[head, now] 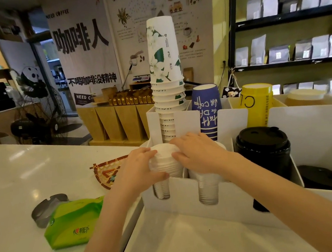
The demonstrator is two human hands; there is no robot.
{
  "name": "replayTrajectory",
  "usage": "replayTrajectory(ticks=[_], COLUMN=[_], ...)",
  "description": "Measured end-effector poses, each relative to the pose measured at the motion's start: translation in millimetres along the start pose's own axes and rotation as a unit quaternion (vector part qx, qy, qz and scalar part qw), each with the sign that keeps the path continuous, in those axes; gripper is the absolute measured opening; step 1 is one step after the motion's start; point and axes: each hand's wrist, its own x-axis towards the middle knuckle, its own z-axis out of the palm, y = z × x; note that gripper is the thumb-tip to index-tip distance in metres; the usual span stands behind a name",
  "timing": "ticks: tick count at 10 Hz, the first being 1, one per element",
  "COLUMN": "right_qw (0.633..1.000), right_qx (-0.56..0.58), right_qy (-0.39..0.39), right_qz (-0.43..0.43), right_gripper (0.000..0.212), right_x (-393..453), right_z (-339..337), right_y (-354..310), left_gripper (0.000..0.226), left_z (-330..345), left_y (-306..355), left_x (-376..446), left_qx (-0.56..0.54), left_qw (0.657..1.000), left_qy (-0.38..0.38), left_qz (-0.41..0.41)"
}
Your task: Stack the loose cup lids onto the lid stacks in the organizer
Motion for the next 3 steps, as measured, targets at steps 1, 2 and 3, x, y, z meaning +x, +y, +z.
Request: replayTrajectory(ticks=[1, 2, 3], right_qw=[0.997, 0.982, 0.938], right_qx=[0.065, 0.164, 0.267], right_qy=[0.035, 0.089, 0.222], right_qz=[-0.005, 0.003, -0.020], right_gripper=[0.043, 0.044, 0.037], right_x=[-21, -52, -98], right_z=[-16, -47, -87], right_y=[3, 1, -3], left_gripper=[0.068, 0.062, 0.053], left_z=[0, -2, -10], left_y=[4, 20, 46], left_x=[-2, -9, -18], left_qx=[-0.050, -0.083, -0.146], left_qw=[0.998, 0.992, 0.974], left_qy=[0.029, 0.088, 0.151], left_qz=[-0.004, 0.025, 0.084])
